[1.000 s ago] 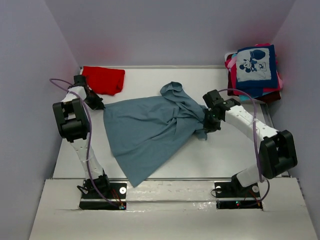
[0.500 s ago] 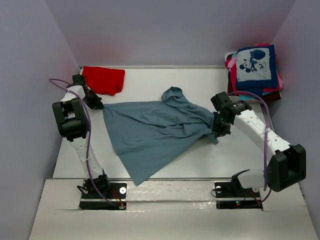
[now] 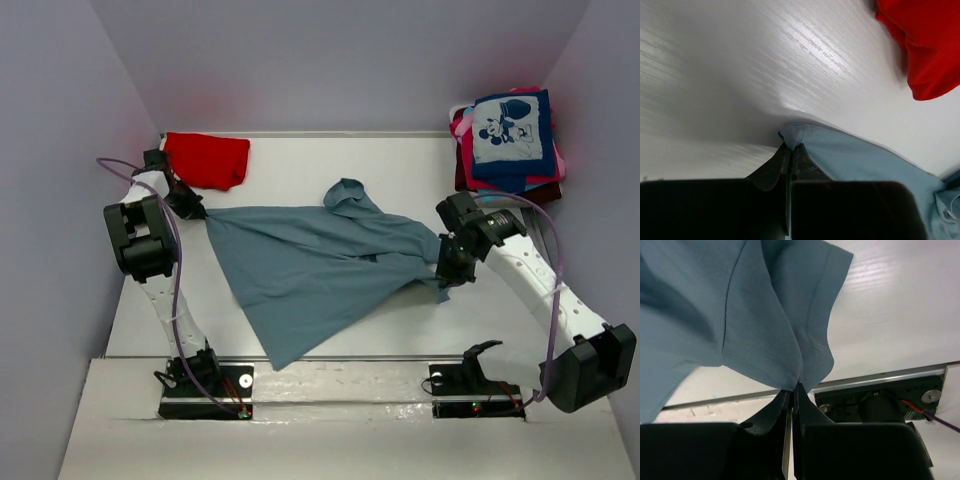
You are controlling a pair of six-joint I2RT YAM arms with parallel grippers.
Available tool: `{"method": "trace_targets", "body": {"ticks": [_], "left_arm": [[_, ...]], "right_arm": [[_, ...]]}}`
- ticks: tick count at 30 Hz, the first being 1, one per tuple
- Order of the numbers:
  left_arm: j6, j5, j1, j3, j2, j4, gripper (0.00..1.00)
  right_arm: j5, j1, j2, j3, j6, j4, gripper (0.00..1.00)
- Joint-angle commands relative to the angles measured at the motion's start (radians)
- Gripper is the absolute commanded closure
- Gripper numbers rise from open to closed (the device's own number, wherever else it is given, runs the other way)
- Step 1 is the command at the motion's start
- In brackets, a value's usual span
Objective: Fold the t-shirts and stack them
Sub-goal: Flatten out the tshirt
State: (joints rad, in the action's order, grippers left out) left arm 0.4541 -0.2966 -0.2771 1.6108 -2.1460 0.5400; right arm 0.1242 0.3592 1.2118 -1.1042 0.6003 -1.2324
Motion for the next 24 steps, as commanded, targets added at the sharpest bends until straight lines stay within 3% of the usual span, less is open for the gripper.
{"method": "trace_targets", "body": {"ticks": [1,9,16,17,19,20,21,23,24], "left_arm": [[-0.008,0.005,-0.010,0.040,-0.008,0.009,0.94],[0.000,0.002,-0.010,0.040,-0.002,0.008,0.94],[0.000,-0.009,-0.010,0.037,0.006,0.006,0.93],[0.000,-0.010,-0.010,0.037,0.008,0.006,0.90],[-0.002,-0.013,-0.010,0.035,0.017,0.003,0.67],[-0.002,-0.018,-0.010,0.031,0.027,-0.003,0.45],[-0.002,-0.022,-0.010,0.026,0.034,-0.008,0.45],[-0.002,-0.041,-0.010,0.011,0.067,-0.024,0.17],[-0.003,-0.042,-0.010,0.009,0.077,-0.026,0.09]], "right_arm": [[-0.090,-0.008,-0.060,0.021,0.012,-0.114,0.93],[-0.224,-0.008,-0.185,0.179,-0.002,-0.154,0.93],[-0.313,-0.008,-0.156,0.187,-0.050,-0.133,0.93],[-0.314,-0.008,-0.152,0.185,-0.048,-0.118,0.93],[-0.334,-0.008,-0.146,0.187,-0.040,-0.098,0.93],[-0.348,-0.008,-0.138,0.184,-0.037,-0.078,0.84],[-0.348,-0.008,-0.136,0.179,-0.036,-0.070,0.77],[-0.353,-0.008,-0.127,0.143,-0.030,-0.041,0.39],[-0.362,-0.008,-0.115,0.130,-0.028,-0.030,0.21]]}}
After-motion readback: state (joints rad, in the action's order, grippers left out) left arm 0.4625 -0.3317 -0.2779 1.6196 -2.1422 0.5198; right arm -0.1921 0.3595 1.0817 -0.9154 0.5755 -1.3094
